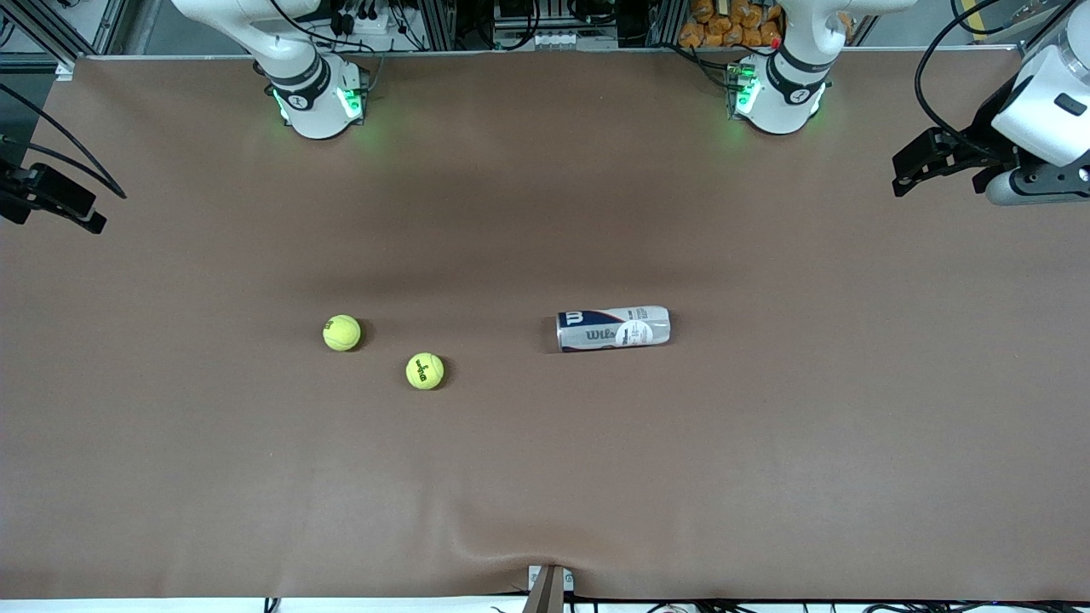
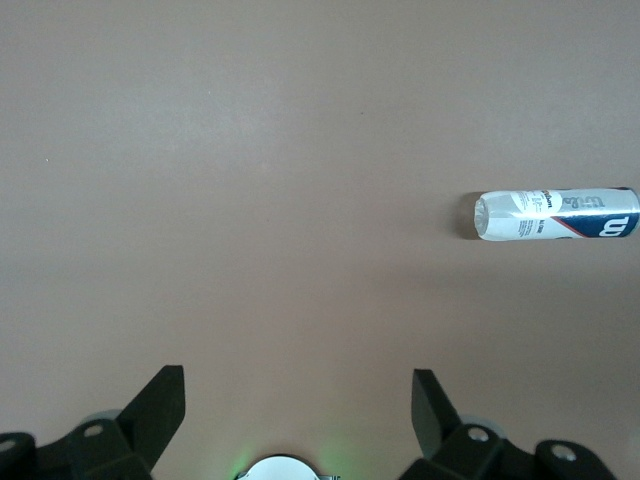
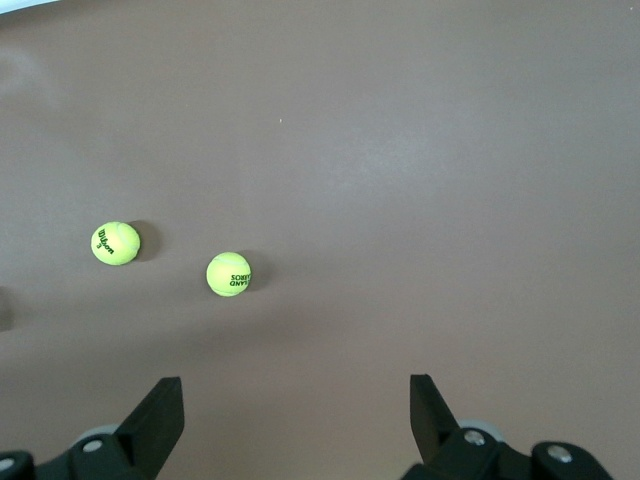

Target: Insert tennis ball vertically with right arm

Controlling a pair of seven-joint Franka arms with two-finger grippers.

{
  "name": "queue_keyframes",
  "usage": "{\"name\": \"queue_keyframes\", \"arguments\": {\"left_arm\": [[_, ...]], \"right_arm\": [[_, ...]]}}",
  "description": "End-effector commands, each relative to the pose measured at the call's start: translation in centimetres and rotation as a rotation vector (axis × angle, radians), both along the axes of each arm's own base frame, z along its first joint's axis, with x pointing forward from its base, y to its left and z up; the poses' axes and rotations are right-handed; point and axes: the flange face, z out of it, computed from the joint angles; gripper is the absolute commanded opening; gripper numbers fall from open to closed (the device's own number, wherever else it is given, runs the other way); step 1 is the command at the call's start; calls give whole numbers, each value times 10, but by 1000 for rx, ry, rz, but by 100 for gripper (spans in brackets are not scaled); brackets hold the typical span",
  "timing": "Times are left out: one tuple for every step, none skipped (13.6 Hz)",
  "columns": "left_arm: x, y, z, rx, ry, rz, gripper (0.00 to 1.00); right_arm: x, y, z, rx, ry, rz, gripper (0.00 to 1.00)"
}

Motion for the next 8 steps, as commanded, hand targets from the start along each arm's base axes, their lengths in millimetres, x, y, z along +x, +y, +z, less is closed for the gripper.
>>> {"name": "queue_keyframes", "arguments": {"left_arm": [[4, 2, 5, 25, -15, -2, 100], [4, 4, 6, 27, -19, 1, 100], [4, 3, 6, 27, -19, -1, 100], [5, 3, 5, 29, -16, 0, 100], [5, 4, 4, 30, -15, 1, 100], [8, 3, 0, 30, -7, -2, 100], [9, 3, -2, 29, -4, -1, 100], [9, 5, -3, 28, -2, 1, 100]], "right_arm": [[-4, -2, 4, -10, -4, 5, 100], [-4, -2, 4, -10, -4, 5, 100], [-4, -2, 4, -10, -4, 5, 100], [-3, -2, 4, -10, -6, 5, 100], [-3, -2, 4, -10, -7, 5, 100], [-3, -2, 4, -10, -7, 5, 100], [-3, -2, 4, -10, -7, 5, 100], [-3, -2, 4, -10, -7, 5, 100]]}}
